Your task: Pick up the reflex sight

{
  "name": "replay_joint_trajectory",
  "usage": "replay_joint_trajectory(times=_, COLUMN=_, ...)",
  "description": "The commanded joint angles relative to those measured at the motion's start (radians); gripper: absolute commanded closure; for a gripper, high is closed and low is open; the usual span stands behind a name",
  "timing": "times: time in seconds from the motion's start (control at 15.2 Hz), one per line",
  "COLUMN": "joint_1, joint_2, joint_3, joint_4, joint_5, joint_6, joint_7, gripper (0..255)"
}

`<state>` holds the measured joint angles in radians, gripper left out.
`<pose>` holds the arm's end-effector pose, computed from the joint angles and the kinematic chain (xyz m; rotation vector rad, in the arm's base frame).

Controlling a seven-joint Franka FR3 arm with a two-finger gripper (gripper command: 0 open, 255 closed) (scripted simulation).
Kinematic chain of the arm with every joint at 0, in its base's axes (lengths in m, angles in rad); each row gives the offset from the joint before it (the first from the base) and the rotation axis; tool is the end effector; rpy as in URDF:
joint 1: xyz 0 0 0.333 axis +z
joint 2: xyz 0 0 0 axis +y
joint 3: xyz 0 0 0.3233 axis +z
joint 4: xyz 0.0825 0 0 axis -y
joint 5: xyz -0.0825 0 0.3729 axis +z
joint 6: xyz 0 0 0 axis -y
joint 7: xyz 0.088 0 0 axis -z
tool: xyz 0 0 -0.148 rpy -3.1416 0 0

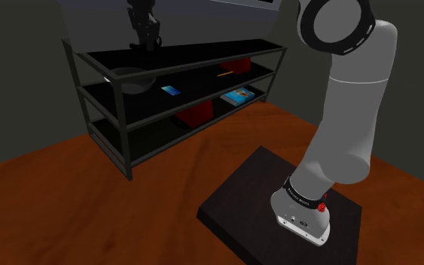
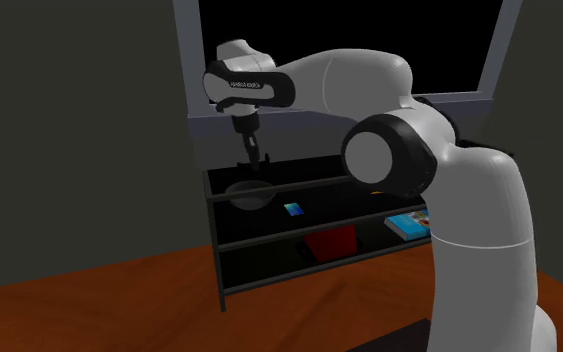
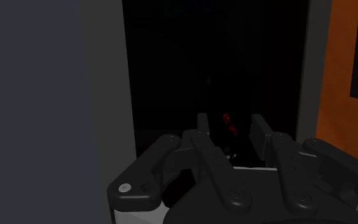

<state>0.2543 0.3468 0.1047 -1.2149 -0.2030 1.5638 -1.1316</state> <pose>0.6207 0.1884 0.5501 2.2010 2.0148 -0.0898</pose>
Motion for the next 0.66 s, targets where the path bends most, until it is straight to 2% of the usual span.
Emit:
replay_joint_trajectory(times=0.0, joint_1=0.002, joint_2=0.007, joint_3=0.0, joint_4=0.041, joint_5=-0.001, joint_6=-0.028, joint_7=-0.004, gripper=255)
replay_joint_trajectory(times=0.46, joint_1=0.015, joint_2=0.068, joint_3=-0.001, joint_4=0.234, joint_5=-0.01, joint_6=-0.157, joint_7=-0.022, gripper=255)
replay_joint_trajectory(times=0.59, joint_1=0.016, joint_2=0.07, joint_3=-0.001, joint_4=0.239, joint_5=-0.01, joint_6=-0.16, joint_7=-0.023, gripper=255)
